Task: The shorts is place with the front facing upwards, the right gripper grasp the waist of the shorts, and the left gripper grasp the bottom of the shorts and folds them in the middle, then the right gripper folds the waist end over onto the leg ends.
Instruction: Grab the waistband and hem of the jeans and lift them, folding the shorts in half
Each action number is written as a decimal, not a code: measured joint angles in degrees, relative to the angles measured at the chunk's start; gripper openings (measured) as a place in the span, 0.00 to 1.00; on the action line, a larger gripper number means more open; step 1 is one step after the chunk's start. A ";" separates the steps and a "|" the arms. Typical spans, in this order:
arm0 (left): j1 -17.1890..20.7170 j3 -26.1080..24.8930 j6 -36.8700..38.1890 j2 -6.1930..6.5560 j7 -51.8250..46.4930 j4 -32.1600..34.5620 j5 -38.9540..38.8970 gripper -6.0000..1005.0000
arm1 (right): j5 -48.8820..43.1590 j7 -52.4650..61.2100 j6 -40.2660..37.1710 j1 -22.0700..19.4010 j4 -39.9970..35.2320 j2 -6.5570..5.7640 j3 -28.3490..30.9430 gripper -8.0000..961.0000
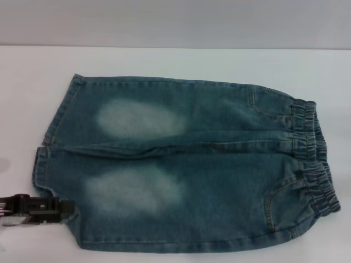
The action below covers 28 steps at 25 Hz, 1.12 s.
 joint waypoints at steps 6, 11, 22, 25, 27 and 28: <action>0.11 -0.90 -0.48 0.08 0.56 -0.09 0.21 0.81 | 0.00 -0.05 0.04 -0.01 -0.01 0.00 0.00 0.71; -0.31 -1.62 -0.68 -0.03 1.19 0.04 0.20 0.81 | 0.00 -0.08 0.02 0.20 0.07 0.00 0.00 0.71; 0.05 -0.88 -0.12 1.28 0.84 -0.15 1.76 0.81 | 0.00 0.19 -0.25 0.01 0.18 0.00 0.00 0.71; 0.56 -1.60 1.67 1.98 0.62 -0.15 2.63 0.81 | 0.00 0.21 -0.25 0.00 0.27 0.00 0.00 0.71; 0.65 -1.63 1.92 2.01 0.60 -0.04 2.65 0.81 | 0.00 0.22 -0.26 0.03 0.38 0.00 0.00 0.71; 0.69 -1.44 2.32 2.01 0.71 0.06 2.71 0.81 | 0.00 0.24 -0.26 0.06 0.43 0.00 0.00 0.71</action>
